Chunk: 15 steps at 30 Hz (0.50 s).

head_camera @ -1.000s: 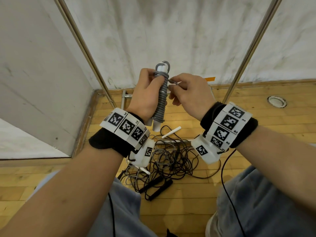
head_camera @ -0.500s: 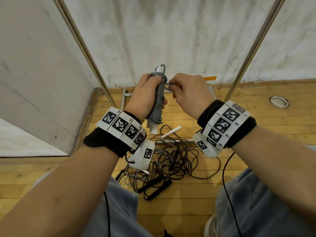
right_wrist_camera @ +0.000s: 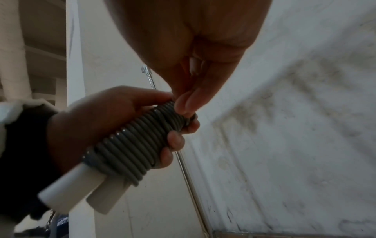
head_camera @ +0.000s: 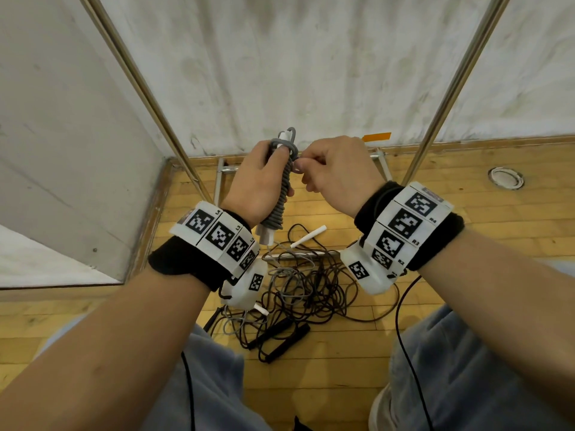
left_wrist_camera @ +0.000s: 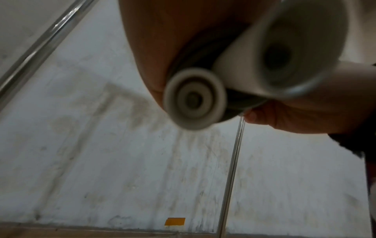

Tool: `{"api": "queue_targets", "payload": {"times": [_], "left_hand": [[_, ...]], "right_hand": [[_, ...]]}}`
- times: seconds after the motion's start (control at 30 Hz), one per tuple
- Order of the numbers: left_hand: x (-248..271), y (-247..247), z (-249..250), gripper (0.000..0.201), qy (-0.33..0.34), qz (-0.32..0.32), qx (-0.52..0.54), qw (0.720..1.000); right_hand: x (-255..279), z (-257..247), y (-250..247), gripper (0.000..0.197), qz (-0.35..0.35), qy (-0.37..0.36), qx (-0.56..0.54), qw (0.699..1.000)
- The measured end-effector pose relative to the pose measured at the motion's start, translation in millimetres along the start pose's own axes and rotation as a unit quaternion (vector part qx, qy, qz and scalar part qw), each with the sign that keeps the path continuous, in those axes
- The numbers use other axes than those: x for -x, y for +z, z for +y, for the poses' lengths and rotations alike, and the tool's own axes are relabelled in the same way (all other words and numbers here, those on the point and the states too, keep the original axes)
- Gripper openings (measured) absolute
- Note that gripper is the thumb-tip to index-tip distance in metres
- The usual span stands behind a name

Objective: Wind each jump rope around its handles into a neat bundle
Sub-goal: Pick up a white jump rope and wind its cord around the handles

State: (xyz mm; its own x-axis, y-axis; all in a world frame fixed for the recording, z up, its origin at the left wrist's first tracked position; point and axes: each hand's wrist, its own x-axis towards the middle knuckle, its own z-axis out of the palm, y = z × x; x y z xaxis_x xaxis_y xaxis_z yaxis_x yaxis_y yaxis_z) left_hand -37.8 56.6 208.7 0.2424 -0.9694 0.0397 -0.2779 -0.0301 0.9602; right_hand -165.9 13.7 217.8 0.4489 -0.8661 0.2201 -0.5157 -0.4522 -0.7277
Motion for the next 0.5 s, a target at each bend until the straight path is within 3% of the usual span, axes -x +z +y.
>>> {"api": "queue_targets", "payload": {"times": [0.23, 0.4, 0.5], "left_hand": [[0.9, -0.8, -7.2, 0.023, 0.020, 0.010, -0.047, 0.999], [4.6, -1.9, -5.6, 0.022, -0.006, -0.017, 0.036, 0.999], [6.1, -4.8, -3.4, 0.016, -0.013, -0.046, 0.095, 0.994]], "right_hand": [[2.2, 3.6, 4.8, 0.016, -0.052, 0.049, -0.130, 0.989], [2.1, 1.8, 2.6, 0.009, -0.036, 0.039, -0.153, 0.987], [-2.1, 5.8, -3.9, 0.017, -0.001, 0.037, -0.143, 0.989]]}}
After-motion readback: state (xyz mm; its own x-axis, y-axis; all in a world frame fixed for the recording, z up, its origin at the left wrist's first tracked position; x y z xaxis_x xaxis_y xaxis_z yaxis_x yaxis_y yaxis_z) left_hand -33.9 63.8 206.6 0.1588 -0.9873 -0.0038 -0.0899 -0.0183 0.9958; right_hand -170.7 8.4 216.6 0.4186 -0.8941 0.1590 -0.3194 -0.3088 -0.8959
